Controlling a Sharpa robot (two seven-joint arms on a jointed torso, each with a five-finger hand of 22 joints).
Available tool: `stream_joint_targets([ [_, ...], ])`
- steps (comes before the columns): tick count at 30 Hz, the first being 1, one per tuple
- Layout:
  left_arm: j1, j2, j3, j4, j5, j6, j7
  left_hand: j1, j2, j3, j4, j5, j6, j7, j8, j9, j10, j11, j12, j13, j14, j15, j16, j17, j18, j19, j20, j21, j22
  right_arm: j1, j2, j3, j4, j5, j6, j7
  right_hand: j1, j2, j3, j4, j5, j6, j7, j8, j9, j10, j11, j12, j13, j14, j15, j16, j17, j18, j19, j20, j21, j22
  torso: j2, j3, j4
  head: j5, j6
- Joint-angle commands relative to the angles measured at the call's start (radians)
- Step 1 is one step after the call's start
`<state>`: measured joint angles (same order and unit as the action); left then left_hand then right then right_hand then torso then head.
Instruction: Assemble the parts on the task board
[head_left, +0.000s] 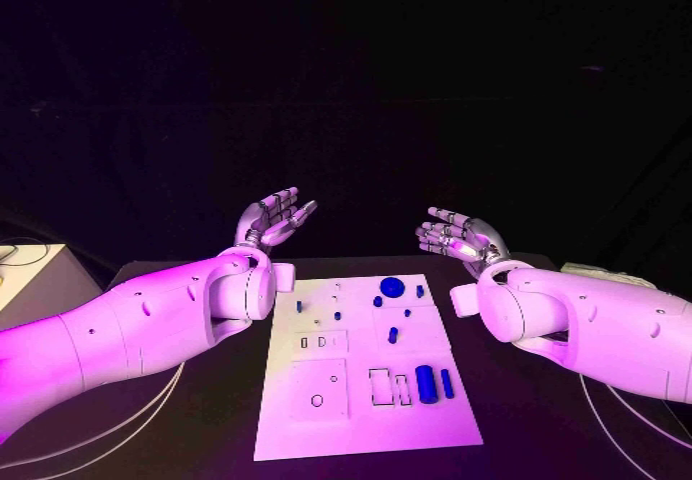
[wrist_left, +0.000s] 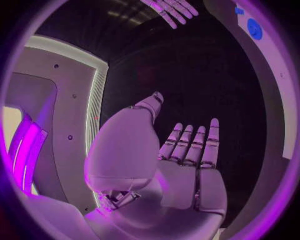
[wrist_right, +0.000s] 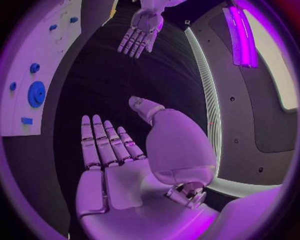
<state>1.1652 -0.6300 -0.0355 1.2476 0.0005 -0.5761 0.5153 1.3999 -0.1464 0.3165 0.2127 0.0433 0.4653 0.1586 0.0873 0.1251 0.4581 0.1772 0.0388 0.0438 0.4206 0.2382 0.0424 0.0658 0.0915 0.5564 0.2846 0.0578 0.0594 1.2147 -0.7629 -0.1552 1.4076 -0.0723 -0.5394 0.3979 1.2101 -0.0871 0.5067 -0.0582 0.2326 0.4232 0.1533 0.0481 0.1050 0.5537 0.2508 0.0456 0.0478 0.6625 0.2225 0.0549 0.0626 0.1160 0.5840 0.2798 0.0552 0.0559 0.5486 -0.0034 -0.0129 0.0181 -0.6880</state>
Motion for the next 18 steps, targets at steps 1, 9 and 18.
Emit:
stream_joint_targets([
  [1,0.007,0.01,-0.001,-0.019,-0.009,0.112,0.031,0.049,-0.003,0.016,0.007,0.007,0.04,0.041,0.014,0.008,0.044,0.009,0.01,0.004,0.037,0.011,0.01,0.005,0.013,0.025,0.006,0.008,0.003,0.012,0.003,-0.01,-0.014,-0.073,0.158,-0.058,0.099,-0.01,0.013,-0.058,-0.044,0.096,0.142,0.019,0.014,0.127,0.0,0.014,0.009,0.123,-0.004,0.021,0.013,0.026,0.089,0.008,0.017,0.009,0.0,-0.0001,-0.0007,0.0,0.0],
  [9,0.012,-0.054,-0.002,0.043,-0.027,0.15,0.027,0.031,0.01,0.056,-0.017,0.008,0.265,0.075,0.074,0.048,0.412,0.046,0.051,0.024,0.431,-0.05,0.111,0.067,0.082,0.265,0.0,0.093,0.033,0.034,0.009,-0.019,-0.076,-0.544,0.089,-0.073,0.122,-0.02,0.018,-0.067,-0.051,0.463,0.09,0.105,0.068,0.467,-0.065,0.036,0.015,0.4,-0.087,0.104,0.049,0.067,0.358,-0.037,0.125,0.042,0.019,-0.0011,0.004,-0.001,-0.03],
  [18,0.014,-0.113,-0.002,0.124,-0.082,0.177,0.003,0.01,-0.013,0.138,-0.052,0.008,0.44,0.061,0.134,0.069,0.62,-0.018,0.096,0.031,0.656,-0.13,0.254,0.162,0.093,0.446,-0.067,0.216,0.083,0.066,0.018,-0.018,-0.095,-0.938,0.14,-0.186,0.123,-0.034,-0.049,-0.053,-0.098,0.555,0.046,0.117,0.065,0.616,-0.127,0.018,0.016,0.708,-0.187,0.246,0.143,0.067,0.567,-0.147,0.357,0.166,0.043,-0.0023,0.0211,-0.017,-0.036],
])
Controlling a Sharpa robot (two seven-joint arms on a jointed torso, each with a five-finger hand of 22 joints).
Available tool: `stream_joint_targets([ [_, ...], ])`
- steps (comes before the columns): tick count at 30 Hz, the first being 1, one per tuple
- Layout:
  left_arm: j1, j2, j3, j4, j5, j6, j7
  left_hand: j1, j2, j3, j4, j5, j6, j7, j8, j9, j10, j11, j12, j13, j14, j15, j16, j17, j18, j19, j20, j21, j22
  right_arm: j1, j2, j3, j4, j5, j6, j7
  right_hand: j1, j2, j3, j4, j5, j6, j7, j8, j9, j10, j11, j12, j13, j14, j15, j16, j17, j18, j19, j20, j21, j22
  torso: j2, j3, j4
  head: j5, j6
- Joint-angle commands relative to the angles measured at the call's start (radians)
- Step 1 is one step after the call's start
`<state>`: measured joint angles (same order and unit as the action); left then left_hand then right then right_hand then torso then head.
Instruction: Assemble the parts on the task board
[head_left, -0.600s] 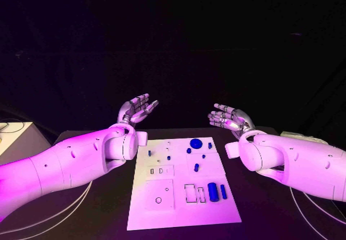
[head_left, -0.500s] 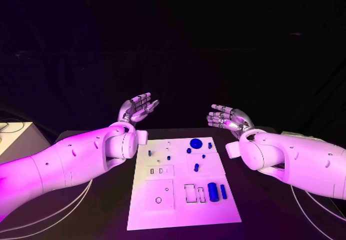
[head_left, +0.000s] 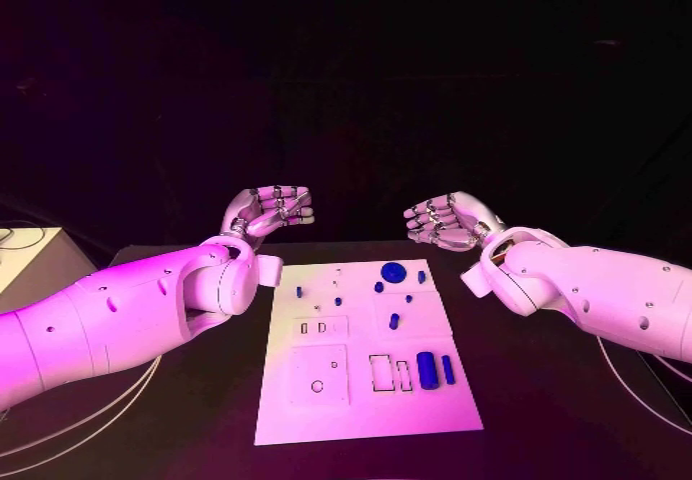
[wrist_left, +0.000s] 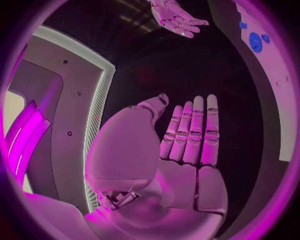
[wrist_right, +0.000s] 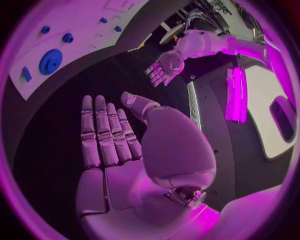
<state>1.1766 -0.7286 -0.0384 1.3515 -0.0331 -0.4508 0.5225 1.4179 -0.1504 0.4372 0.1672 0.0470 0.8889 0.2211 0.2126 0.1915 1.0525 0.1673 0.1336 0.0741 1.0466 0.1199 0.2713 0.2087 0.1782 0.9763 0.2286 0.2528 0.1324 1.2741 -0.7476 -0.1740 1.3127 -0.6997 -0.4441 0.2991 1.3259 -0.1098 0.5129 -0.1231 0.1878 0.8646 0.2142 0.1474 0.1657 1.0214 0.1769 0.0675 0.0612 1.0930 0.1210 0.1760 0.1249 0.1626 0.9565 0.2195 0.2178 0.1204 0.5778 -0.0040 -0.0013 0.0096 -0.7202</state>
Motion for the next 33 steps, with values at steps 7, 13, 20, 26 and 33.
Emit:
stream_joint_targets([
  [7,0.002,-0.067,0.001,0.08,-0.085,0.083,-0.013,-0.031,-0.03,0.05,-0.018,0.004,0.026,-0.008,0.006,0.003,0.047,-0.016,-0.022,-0.004,0.053,-0.025,0.087,0.073,0.003,0.049,-0.031,0.066,0.034,0.03,0.01,0.001,0.008,-0.554,0.096,-0.219,0.0,-0.064,-0.02,0.049,-0.028,0.153,-0.041,-0.002,-0.005,0.194,-0.08,-0.005,0.006,0.392,-0.126,0.397,0.31,0.017,0.276,-0.13,0.402,0.238,0.039,-0.0062,0.0233,-0.023,0.001],
  [13,0.002,-0.114,0.001,0.146,-0.09,0.094,-0.013,-0.062,-0.043,0.064,-0.035,0.004,0.035,-0.012,0.005,0.005,0.071,-0.022,-0.043,-0.002,0.062,-0.037,0.185,0.148,0.002,0.062,-0.046,0.129,0.071,0.044,0.018,0.001,0.028,-0.719,0.127,-0.311,-0.016,-0.112,0.036,0.087,-0.015,0.171,-0.05,-0.004,0.015,0.214,-0.09,-0.005,0.011,0.394,-0.127,0.823,0.688,-0.03,0.383,-0.13,0.758,0.642,0.062,-0.0118,0.0329,-0.034,0.002],
  [20,0.002,-0.155,0.003,0.213,-0.062,0.097,0.008,-0.111,-0.052,0.034,-0.013,0.003,0.037,-0.014,0.006,0.008,0.078,-0.022,-0.049,-0.001,0.038,-0.034,0.212,0.171,0.0,0.048,-0.043,0.139,0.079,0.044,0.042,0.0,0.031,-0.816,0.151,-0.364,-0.029,-0.139,0.054,0.125,-0.042,0.168,-0.049,-0.005,0.037,0.205,-0.087,-0.006,0.009,0.409,-0.12,1.087,0.946,-0.079,0.466,-0.122,1.026,0.982,0.089,-0.0154,0.0453,-0.045,0.005],
  [26,0.002,-0.171,0.005,0.235,-0.056,0.097,0.008,-0.109,-0.053,0.031,-0.015,0.003,0.034,-0.014,0.005,0.008,0.076,-0.022,-0.052,-0.001,0.034,-0.034,0.215,0.174,0.0,0.046,-0.043,0.14,0.08,0.037,0.057,0.0,0.024,-0.859,0.16,-0.397,-0.041,-0.156,0.043,0.14,-0.045,0.163,-0.051,-0.006,0.043,0.183,-0.084,-0.006,0.008,0.41,-0.116,1.127,0.98,-0.088,0.481,-0.118,1.075,1.046,0.101,-0.0188,0.0547,-0.054,0.001],
  [33,0.003,-0.18,0.007,0.247,-0.049,0.094,0.002,-0.107,-0.05,0.03,-0.017,0.003,0.034,-0.014,0.005,0.008,0.075,-0.022,-0.053,-0.001,0.031,-0.034,0.217,0.176,0.0,0.045,-0.042,0.141,0.08,0.031,0.066,-0.001,0.019,-0.894,0.169,-0.442,-0.063,-0.173,-0.001,0.161,-0.018,0.151,-0.065,-0.009,0.053,0.182,-0.093,-0.003,0.013,0.412,-0.121,1.169,1.017,-0.098,0.498,-0.12,1.127,1.116,0.113,-0.0205,0.0614,-0.065,0.004],
])
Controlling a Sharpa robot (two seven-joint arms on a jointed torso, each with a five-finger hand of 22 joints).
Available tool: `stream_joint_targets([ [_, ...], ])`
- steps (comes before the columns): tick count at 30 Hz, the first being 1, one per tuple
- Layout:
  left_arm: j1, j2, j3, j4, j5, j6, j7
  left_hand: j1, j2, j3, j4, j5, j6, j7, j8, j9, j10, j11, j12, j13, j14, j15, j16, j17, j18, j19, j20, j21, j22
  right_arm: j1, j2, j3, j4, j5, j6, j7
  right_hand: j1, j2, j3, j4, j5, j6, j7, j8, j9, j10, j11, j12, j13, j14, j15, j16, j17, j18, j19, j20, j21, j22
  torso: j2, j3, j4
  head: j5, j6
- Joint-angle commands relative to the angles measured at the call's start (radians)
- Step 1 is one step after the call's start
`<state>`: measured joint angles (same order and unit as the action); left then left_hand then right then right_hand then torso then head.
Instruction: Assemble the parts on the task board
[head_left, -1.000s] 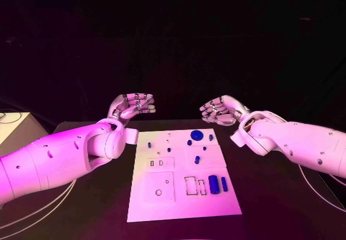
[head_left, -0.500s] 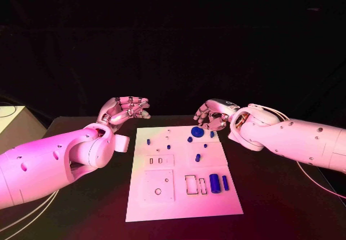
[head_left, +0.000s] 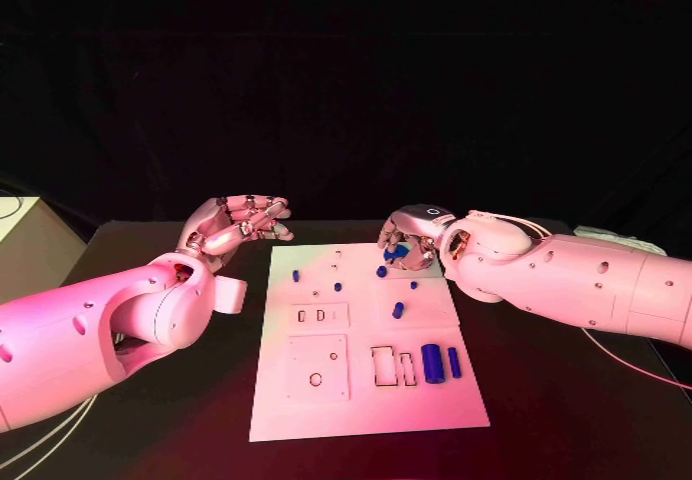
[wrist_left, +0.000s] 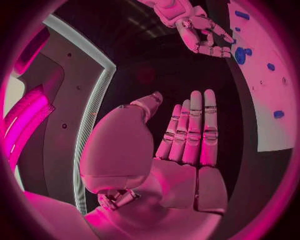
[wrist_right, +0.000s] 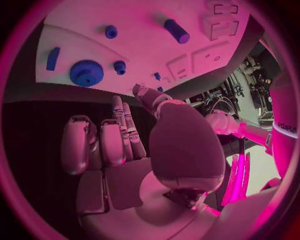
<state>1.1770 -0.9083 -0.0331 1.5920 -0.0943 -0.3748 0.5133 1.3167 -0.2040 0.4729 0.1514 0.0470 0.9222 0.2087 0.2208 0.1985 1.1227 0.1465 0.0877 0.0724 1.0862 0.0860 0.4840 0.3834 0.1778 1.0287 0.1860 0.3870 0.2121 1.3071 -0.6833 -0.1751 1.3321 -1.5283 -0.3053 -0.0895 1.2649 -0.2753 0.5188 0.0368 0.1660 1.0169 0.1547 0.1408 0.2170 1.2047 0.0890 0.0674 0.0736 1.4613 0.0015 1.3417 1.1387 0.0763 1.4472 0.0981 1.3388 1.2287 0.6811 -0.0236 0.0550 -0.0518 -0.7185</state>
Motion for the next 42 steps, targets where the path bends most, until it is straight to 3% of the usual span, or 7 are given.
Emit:
stream_joint_targets([
  [1,0.002,-0.002,0.002,0.008,0.012,0.018,0.01,-0.006,0.004,-0.006,-0.001,0.003,0.0,-0.002,-0.004,0.001,0.005,-0.001,-0.007,0.001,-0.009,0.0,0.005,0.001,0.001,-0.008,0.0,0.007,0.001,-0.003,0.003,0.0,-0.001,-0.069,0.032,-0.059,-0.001,-0.007,-0.012,0.002,0.009,0.0,-0.007,-0.002,0.003,-0.001,-0.006,-0.003,0.002,0.044,-0.003,0.009,0.008,-0.014,0.012,0.001,0.016,0.022,0.011,-0.001,0.0055,-0.004,0.001],
  [6,0.003,-0.006,0.003,0.011,0.016,0.02,0.005,-0.004,0.005,-0.006,-0.002,0.003,0.0,-0.002,-0.004,0.001,0.005,-0.001,-0.007,0.001,-0.01,0.0,0.005,0.002,0.001,-0.008,0.0,0.007,0.001,-0.01,0.006,-0.001,-0.001,-0.086,0.043,-0.079,0.007,-0.006,-0.021,0.002,0.028,0.002,-0.01,0.001,0.009,0.003,-0.008,-0.002,0.005,0.044,-0.005,0.02,0.015,-0.021,0.026,-0.001,0.045,0.063,0.017,-0.0025,0.0067,-0.007,0.0],
  [17,0.004,-0.011,0.005,0.013,0.019,0.023,-0.002,-0.003,0.006,-0.006,-0.003,0.003,0.0,-0.002,-0.004,0.001,0.005,-0.001,-0.008,0.001,-0.012,0.0,0.006,0.003,0.001,-0.009,0.0,0.008,0.001,-0.02,0.02,-0.003,-0.019,-0.093,0.052,-0.089,0.009,-0.004,-0.023,0.003,0.032,0.004,-0.011,0.003,0.011,0.0,-0.008,-0.004,0.005,0.043,-0.005,0.023,0.015,-0.022,0.027,-0.002,0.05,0.069,0.027,-0.0053,0.0109,-0.01,0.001],
  [21,0.005,-0.013,0.005,0.013,0.019,0.024,-0.004,-0.002,0.006,-0.006,-0.003,0.003,0.0,-0.002,-0.004,0.001,0.005,-0.001,-0.008,0.001,-0.013,0.0,0.007,0.004,0.001,-0.009,0.001,0.008,0.001,-0.024,0.027,-0.003,-0.027,-0.094,0.044,-0.092,0.013,0.005,-0.019,0.005,0.034,0.007,-0.011,0.005,0.014,-0.002,-0.008,-0.004,0.006,0.042,-0.005,0.025,0.015,-0.022,0.027,-0.002,0.05,0.069,0.031,-0.0039,0.0106,-0.007,0.003],
  [42,0.006,-0.014,0.007,0.002,0.022,0.016,-0.03,0.004,0.013,-0.007,-0.008,0.003,-0.004,0.004,-0.006,0.001,0.0,0.003,-0.013,0.0,-0.028,0.004,0.011,0.009,0.0,-0.017,0.003,0.01,0.003,-0.033,0.044,-0.004,-0.025,-0.095,0.01,-0.101,0.026,0.021,0.016,0.011,0.048,0.044,-0.008,0.028,0.034,0.019,-0.009,0.0,0.012,0.04,-0.004,0.036,0.013,-0.022,0.025,-0.001,0.055,0.076,0.044,-0.005,0.0122,-0.004,-0.002],
])
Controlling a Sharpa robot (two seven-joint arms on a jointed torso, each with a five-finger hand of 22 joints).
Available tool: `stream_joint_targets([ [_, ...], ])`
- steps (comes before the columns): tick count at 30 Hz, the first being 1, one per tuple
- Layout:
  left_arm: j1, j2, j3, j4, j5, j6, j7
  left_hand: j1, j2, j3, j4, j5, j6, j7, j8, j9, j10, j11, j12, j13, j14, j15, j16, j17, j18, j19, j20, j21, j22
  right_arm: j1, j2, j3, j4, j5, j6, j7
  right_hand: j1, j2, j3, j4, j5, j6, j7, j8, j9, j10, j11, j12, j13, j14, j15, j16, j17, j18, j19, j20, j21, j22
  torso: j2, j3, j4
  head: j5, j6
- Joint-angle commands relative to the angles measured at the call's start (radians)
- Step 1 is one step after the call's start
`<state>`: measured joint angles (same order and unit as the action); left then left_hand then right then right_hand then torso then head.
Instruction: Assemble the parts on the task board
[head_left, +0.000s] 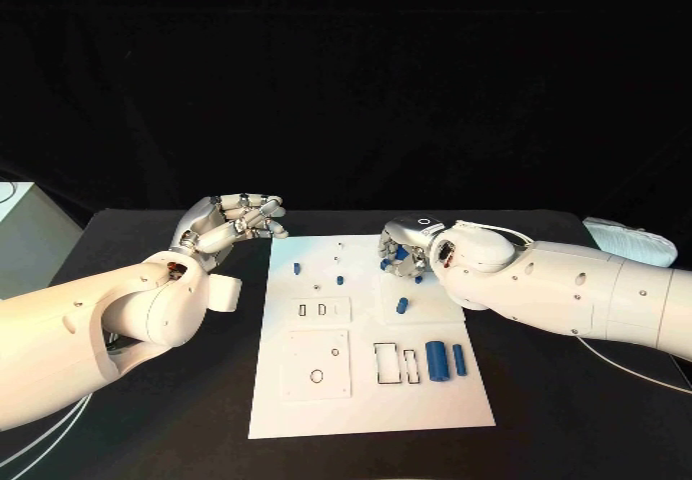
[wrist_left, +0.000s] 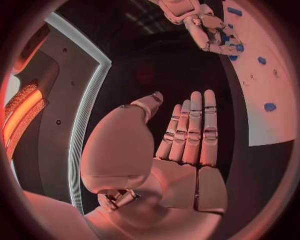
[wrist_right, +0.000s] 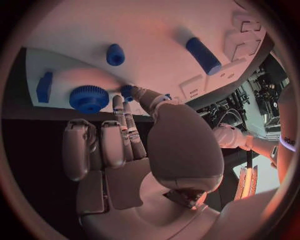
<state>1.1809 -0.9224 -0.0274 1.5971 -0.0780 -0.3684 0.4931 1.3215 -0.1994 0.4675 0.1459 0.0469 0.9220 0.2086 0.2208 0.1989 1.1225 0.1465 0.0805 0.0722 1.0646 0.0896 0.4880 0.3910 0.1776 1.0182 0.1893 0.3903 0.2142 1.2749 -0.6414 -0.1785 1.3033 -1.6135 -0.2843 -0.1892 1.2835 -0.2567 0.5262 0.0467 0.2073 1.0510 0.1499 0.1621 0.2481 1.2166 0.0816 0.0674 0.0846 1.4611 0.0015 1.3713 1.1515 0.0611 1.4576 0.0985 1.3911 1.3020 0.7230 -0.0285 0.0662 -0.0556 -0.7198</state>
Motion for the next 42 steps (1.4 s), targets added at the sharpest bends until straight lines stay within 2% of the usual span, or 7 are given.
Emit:
stream_joint_targets([
  [1,0.002,0.0,0.001,-0.004,0.006,0.009,-0.011,0.0,0.008,-0.002,-0.003,0.003,-0.004,0.004,-0.006,0.001,0.0,0.003,-0.006,0.0,-0.007,0.0,0.007,0.001,0.001,-0.007,-0.001,0.006,0.001,-0.001,0.003,0.0,0.004,-0.01,-0.01,-0.001,0.007,0.003,0.008,0.001,0.007,0.009,-0.003,0.006,0.002,0.008,-0.001,0.001,0.001,0.04,-0.004,0.006,0.0,-0.007,0.014,-0.001,0.003,0.003,0.002,-0.0002,0.0013,0.0,-0.001],
  [13,0.004,-0.002,0.001,-0.017,0.013,0.006,-0.018,0.002,0.012,-0.001,-0.004,0.003,-0.004,0.005,-0.006,0.001,0.0,0.003,-0.007,0.0,-0.011,0.001,0.007,0.002,0.0,-0.01,0.0,0.006,0.001,-0.003,0.008,0.0,0.002,-0.008,-0.005,-0.003,0.03,0.033,0.069,-0.01,-0.003,0.05,-0.017,0.037,0.034,0.053,-0.015,0.004,0.012,0.037,-0.016,0.016,-0.004,-0.008,0.014,-0.009,0.011,0.016,0.007,-0.0009,0.0014,-0.002,-0.005],
  [18,0.004,-0.002,0.001,-0.019,0.014,0.006,-0.02,0.003,0.013,0.0,-0.005,0.003,-0.004,0.005,-0.005,0.001,0.0,0.004,-0.007,0.0,-0.012,0.001,0.007,0.003,0.001,-0.01,0.0,0.007,0.001,-0.004,0.007,0.0,0.005,-0.009,-0.04,-0.016,0.046,0.07,0.098,-0.024,-0.015,0.07,-0.026,0.061,0.061,0.078,-0.025,0.004,0.02,0.037,-0.024,0.02,-0.006,-0.01,0.017,-0.017,0.018,0.028,0.009,-0.0017,0.0031,-0.001,-0.002],
  [22,0.004,-0.003,0.001,-0.019,0.015,0.006,-0.02,0.005,0.014,0.001,-0.006,0.003,-0.004,0.006,-0.006,0.001,0.0,0.004,-0.007,0.0,-0.013,0.001,0.008,0.003,0.001,-0.011,0.0,0.007,0.001,-0.004,0.008,0.0,0.01,-0.017,-0.081,-0.039,0.047,0.072,0.1,-0.033,-0.027,0.069,-0.027,0.067,0.073,0.08,-0.026,0.001,0.022,0.037,-0.025,0.021,-0.007,-0.012,0.02,-0.018,0.025,0.039,0.01,-0.002,0.0029,-0.005,-0.006],
  [26,0.004,-0.003,0.001,-0.019,0.016,0.006,-0.021,0.005,0.015,0.001,-0.006,0.003,-0.004,0.006,-0.006,0.001,0.0,0.004,-0.007,0.0,-0.014,0.001,0.008,0.003,0.001,-0.011,0.0,0.007,0.002,-0.004,0.006,0.0,0.019,-0.022,-0.121,-0.052,0.052,0.079,0.106,-0.042,-0.031,0.067,-0.027,0.074,0.084,0.084,-0.027,0.0,0.024,0.038,-0.026,0.025,-0.002,-0.016,0.029,-0.02,0.04,0.061,0.009,-0.0028,0.0036,0.002,-0.009],
  [36,0.004,-0.008,0.001,-0.013,0.021,0.015,-0.017,0.007,0.02,-0.001,-0.011,0.003,-0.009,0.01,-0.008,0.002,-0.005,0.007,-0.01,0.0,-0.023,0.002,0.016,0.01,0.003,0.015,-0.003,0.037,0.017,0.013,0.01,0.006,0.035,-0.027,-0.207,-0.068,0.043,0.071,0.105,-0.047,-0.019,0.062,-0.026,0.079,0.096,0.085,-0.027,-0.002,0.026,0.04,-0.025,0.031,0.006,-0.019,0.034,-0.019,0.05,0.076,0.012,-0.0046,0.0044,0.006,-0.004],
  [42,0.004,-0.007,0.001,-0.008,0.03,0.055,-0.002,0.01,0.022,0.0,-0.013,0.003,-0.01,0.009,-0.008,0.002,-0.006,0.007,-0.011,0.0,-0.026,0.002,0.017,0.011,0.003,0.015,-0.003,0.04,0.019,0.018,0.034,0.009,0.017,-0.027,-0.224,-0.066,0.042,0.068,0.105,-0.048,-0.017,0.06,-0.026,0.079,0.098,0.085,-0.027,-0.002,0.026,0.04,-0.025,0.032,0.009,-0.02,0.035,-0.019,0.051,0.078,0.014,-0.0056,0.0081,0.002,-0.001],
])
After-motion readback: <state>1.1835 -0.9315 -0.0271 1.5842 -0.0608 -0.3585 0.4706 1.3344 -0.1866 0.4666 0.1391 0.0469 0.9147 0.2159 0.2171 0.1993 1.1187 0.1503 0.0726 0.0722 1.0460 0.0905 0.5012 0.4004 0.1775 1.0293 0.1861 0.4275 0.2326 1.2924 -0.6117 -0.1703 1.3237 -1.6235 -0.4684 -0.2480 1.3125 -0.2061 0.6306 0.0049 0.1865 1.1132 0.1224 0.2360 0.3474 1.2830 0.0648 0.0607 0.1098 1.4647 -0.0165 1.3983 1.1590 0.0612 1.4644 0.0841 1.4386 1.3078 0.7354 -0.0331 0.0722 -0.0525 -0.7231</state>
